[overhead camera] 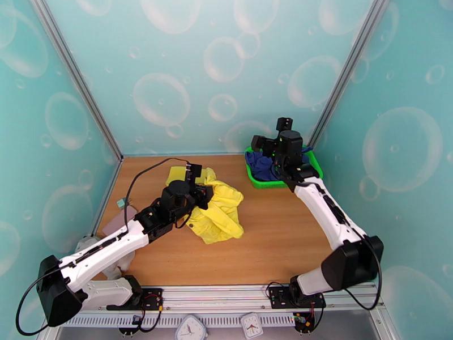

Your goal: Fold and stack the trousers

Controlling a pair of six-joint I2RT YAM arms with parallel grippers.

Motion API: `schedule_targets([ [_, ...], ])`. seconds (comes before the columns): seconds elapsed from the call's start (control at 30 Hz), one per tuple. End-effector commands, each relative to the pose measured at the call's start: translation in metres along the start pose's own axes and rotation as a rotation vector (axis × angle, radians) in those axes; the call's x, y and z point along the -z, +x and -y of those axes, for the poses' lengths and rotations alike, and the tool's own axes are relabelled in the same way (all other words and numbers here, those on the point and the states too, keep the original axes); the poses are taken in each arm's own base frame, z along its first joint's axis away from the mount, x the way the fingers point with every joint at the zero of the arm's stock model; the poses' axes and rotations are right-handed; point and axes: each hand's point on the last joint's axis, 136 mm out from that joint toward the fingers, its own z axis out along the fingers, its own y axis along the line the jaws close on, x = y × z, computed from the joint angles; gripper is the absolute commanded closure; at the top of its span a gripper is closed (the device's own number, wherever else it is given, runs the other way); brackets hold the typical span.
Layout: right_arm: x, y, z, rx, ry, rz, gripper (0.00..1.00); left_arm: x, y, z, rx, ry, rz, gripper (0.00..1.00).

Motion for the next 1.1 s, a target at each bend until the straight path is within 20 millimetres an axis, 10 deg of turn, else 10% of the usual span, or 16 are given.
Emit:
schedule_targets([
  [0.0, 0.026, 0.027, -0.005, -0.042, -0.033, -0.036, 0.01, -0.025, -0.010, -0.052, 0.059, -0.295, 0.138, 0.75],
  [0.07, 0.049, 0.047, -0.006, -0.042, -0.049, -0.067, 0.01, -0.030, 0.005, -0.099, 0.017, -0.516, 0.138, 0.72],
  [0.23, 0.100, 0.144, -0.023, -0.031, -0.124, -0.207, 0.01, -0.029, 0.039, -0.165, 0.038, -0.648, 0.018, 0.16],
  [0.5, 0.117, 0.281, -0.003, -0.070, -0.081, -0.407, 0.01, 0.003, 0.070, -0.117, -0.043, -0.459, -0.048, 0.10],
  [0.67, 0.096, 0.314, 0.011, -0.139, -0.108, -0.459, 0.03, 0.000, 0.103, -0.092, -0.019, -0.304, -0.181, 0.10],
  [1.07, 0.087, 0.359, -0.045, -0.168, -0.283, -0.587, 0.17, 0.005, 0.112, -0.098, -0.021, -0.353, -0.189, 0.10],
])
